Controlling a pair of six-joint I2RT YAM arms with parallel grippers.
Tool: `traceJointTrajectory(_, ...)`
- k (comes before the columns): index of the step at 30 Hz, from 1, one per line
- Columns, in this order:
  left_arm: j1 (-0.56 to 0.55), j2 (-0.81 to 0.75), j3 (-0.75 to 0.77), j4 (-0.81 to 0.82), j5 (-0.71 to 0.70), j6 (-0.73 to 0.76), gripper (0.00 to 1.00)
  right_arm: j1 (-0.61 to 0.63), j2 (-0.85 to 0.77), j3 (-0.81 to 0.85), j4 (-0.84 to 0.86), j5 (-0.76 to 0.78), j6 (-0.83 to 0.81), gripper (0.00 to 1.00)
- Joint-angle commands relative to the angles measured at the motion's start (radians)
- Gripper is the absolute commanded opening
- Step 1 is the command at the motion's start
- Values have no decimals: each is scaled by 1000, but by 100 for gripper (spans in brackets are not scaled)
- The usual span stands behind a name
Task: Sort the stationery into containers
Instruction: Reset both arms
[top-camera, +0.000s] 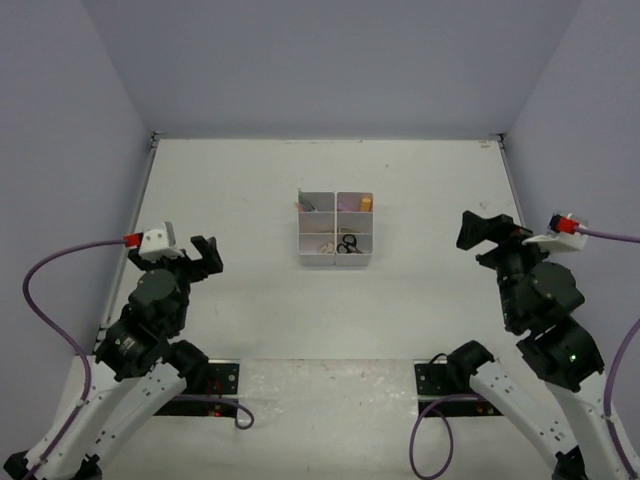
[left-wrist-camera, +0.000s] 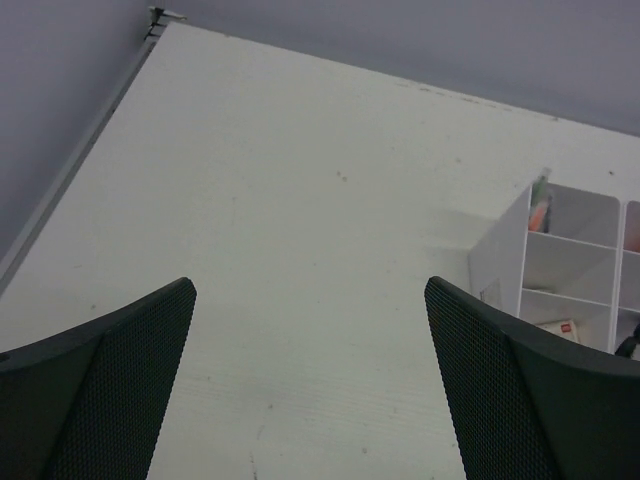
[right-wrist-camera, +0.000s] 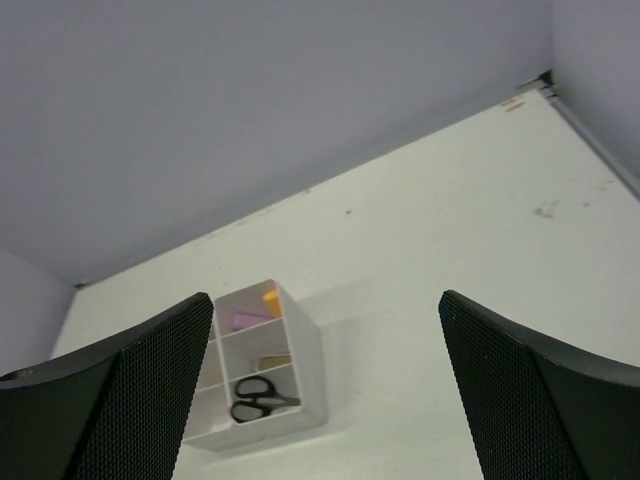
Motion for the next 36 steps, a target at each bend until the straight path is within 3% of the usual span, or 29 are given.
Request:
traceJointTrajectory(1,155,66,-25,78,54,2,100,-3,-28,77,-258,67,-136,99)
traceJointTrajectory(11,208,196,26,28,-8,-52,100,-3,-132,-15,-340,-45,-104,99)
traceJointTrajectory(25,208,121,-39,105,57,0,100,-2,-220,-156,-217,-128,-109,99)
traceJointTrajectory(36,208,63,-82,138,84,7,100,-2,-173,-186,-191,-73,-93,99)
